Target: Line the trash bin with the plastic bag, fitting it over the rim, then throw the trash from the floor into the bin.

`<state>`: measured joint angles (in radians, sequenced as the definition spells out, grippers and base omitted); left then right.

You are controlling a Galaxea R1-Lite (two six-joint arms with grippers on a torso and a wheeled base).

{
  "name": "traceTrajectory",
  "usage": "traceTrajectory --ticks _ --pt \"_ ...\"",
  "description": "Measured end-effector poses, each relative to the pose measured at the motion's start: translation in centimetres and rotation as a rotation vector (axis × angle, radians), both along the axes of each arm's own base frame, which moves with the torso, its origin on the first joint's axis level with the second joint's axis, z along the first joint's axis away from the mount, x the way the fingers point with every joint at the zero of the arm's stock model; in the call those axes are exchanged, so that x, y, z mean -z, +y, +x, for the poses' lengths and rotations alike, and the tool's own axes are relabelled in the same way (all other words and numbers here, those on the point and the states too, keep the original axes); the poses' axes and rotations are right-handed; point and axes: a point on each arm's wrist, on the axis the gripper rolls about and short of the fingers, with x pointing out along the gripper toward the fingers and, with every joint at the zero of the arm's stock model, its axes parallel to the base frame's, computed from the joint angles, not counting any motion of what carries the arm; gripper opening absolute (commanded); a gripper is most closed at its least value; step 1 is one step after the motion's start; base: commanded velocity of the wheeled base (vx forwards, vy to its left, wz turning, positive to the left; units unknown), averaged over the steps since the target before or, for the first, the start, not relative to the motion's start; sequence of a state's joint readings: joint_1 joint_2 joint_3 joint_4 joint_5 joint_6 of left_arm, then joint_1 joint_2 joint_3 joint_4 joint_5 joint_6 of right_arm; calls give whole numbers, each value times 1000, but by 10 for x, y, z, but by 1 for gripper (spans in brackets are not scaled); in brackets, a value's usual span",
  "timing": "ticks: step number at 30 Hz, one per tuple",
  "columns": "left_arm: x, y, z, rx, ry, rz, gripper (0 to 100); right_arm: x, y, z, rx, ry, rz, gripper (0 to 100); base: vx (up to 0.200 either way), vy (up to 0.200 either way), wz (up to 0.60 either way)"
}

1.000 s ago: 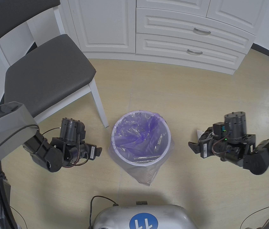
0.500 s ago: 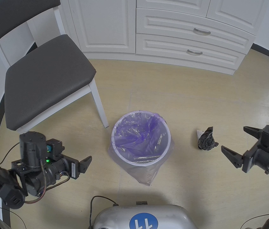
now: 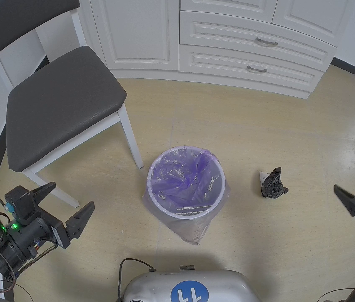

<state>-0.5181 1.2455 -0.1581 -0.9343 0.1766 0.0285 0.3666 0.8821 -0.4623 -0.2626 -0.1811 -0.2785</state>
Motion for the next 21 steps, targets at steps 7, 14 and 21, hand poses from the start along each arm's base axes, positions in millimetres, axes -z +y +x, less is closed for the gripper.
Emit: traceTrajectory --ticks 7,14,21 --pt "-10 6 -11 4 -87 15 100 -38 -11 -16 159 -143 75 100 0 0 0" --pt "-23 7 -12 -5 -142 -9 100 -68 -13 -5 261 -163 176 100 0 0 0" --pt "-34 8 -9 -58 -182 -27 100 -92 -9 37 383 12 320 100 0 0 0"
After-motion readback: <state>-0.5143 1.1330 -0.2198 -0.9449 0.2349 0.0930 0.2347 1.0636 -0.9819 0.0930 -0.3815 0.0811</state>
